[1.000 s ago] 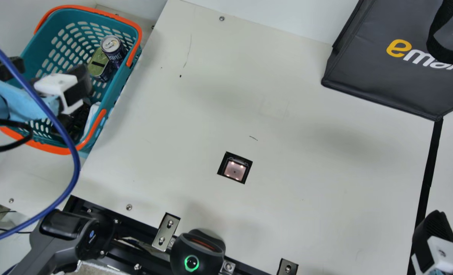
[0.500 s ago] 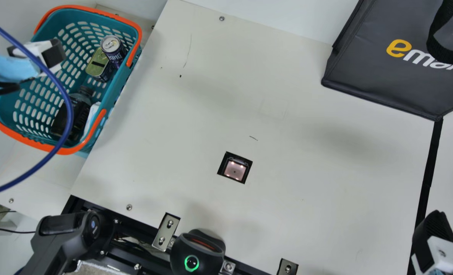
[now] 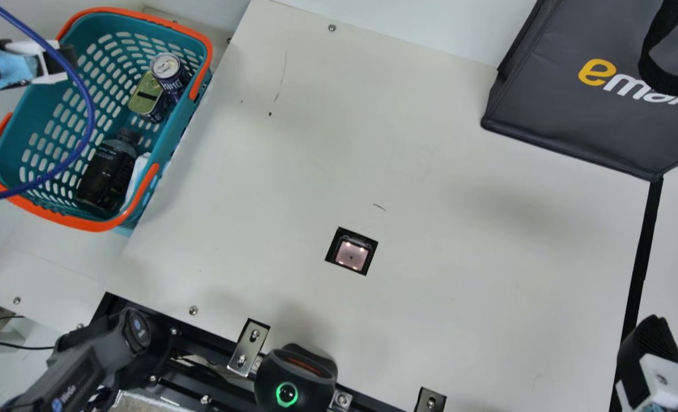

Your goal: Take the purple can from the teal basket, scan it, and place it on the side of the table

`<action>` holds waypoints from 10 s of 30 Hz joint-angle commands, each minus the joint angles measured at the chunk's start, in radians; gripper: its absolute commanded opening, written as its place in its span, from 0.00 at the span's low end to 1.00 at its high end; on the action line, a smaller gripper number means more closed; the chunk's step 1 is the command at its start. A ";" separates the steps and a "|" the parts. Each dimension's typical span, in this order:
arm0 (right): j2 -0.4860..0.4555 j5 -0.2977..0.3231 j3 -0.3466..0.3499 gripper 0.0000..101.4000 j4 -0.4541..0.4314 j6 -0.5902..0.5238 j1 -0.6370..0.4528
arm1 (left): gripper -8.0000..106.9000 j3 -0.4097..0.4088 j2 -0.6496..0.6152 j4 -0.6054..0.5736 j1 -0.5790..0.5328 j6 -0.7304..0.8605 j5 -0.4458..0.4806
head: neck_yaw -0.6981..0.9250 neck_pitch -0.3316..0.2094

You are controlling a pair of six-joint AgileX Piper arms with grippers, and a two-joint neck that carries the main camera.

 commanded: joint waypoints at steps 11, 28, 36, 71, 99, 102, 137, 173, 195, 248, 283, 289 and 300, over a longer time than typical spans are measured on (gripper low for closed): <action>0.000 0.000 0.000 0.94 0.000 0.000 0.000 | 0.85 0.043 0.191 0.003 -0.047 0.157 -0.106 | 0.004 -0.029; 0.000 0.000 0.000 0.94 0.000 0.000 0.000 | 0.85 0.072 0.462 0.059 -0.092 0.271 -0.274 | 0.004 -0.029; 0.000 0.000 0.000 0.94 0.000 0.000 0.000 | 0.85 0.055 0.554 0.079 -0.090 0.319 -0.297 | 0.004 -0.029; 0.000 0.000 0.000 0.94 0.000 0.000 0.000 | 0.85 0.080 0.704 -0.365 -0.028 0.951 -0.315 | 0.004 -0.029; 0.000 0.000 0.000 0.94 0.000 0.000 0.000 | 0.74 -0.011 0.870 -0.556 -0.094 1.066 -0.329 | 0.004 -0.029; 0.000 0.000 0.000 0.94 0.000 0.000 0.000 | 0.56 -0.008 0.872 -0.572 -0.096 1.077 -0.327 | 0.004 -0.029; 0.000 0.000 0.000 0.94 0.000 0.000 0.000 | 0.55 0.079 0.764 -0.546 -0.030 1.068 -0.285 | 0.004 -0.029; 0.000 0.000 0.000 0.94 0.000 0.000 0.000 | 0.85 -0.040 0.899 -0.612 -0.110 1.039 -0.275 | 0.004 -0.029; 0.000 0.000 0.000 0.94 0.000 0.000 0.000 | 0.00 -0.052 0.884 -0.623 -0.111 0.981 -0.265 | 0.004 -0.029; 0.000 0.000 0.000 0.94 0.000 0.000 0.000 | 0.00 0.083 0.027 0.304 -0.241 -0.682 -0.243 | 0.004 -0.029; 0.000 0.000 0.000 0.94 0.000 0.000 0.000 | 0.00 0.064 -0.109 0.526 -1.217 -1.060 -0.012 | 0.004 -0.029; 0.000 0.000 0.000 0.94 0.000 0.000 0.000 | 0.00 0.056 -0.065 0.585 -1.368 -1.172 -0.013 | 0.004 -0.029; 0.000 0.000 0.000 0.94 0.000 0.000 0.000 | 0.00 0.069 -0.007 0.633 -1.519 -1.305 -0.031 | 0.004 -0.029</action>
